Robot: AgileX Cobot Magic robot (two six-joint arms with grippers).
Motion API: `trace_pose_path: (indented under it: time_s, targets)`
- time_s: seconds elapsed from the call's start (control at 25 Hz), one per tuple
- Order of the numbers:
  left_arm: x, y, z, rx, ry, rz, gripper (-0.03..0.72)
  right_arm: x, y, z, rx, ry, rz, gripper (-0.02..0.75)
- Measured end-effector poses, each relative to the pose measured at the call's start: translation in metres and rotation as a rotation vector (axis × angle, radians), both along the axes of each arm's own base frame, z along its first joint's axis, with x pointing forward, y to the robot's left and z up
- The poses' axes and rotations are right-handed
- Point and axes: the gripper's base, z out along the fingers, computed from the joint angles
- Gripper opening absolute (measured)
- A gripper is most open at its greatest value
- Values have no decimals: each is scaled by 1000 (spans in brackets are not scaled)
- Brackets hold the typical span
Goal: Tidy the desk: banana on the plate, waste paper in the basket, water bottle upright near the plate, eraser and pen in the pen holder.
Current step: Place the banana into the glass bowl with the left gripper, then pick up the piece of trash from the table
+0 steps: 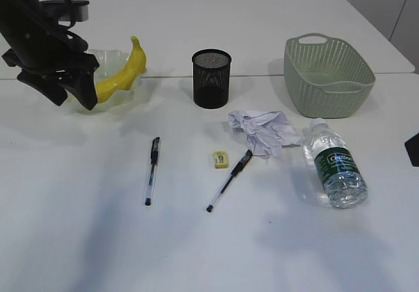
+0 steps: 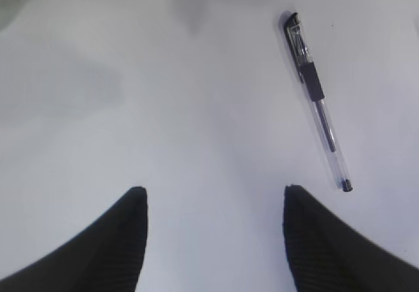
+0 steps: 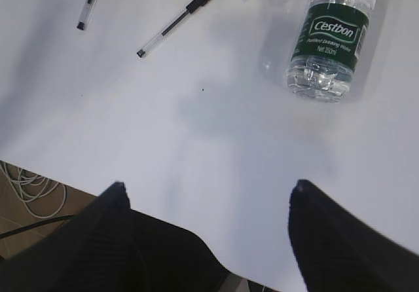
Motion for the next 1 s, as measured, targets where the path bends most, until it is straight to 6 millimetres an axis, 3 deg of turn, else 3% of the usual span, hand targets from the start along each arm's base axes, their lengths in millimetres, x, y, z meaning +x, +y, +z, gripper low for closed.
trace_pose_path:
  time_s: [0.28,0.44,1.0]
  targets:
    - [-10,4,23,13,-20,39,468,0,0,0,4,0,0,554]
    - [-28,8,34,11,-37,59,468,0,0,0,5,1,0,554]
    - [-102,24,-6,47,63,120,454,6,0,3,4,-70,-4,554]
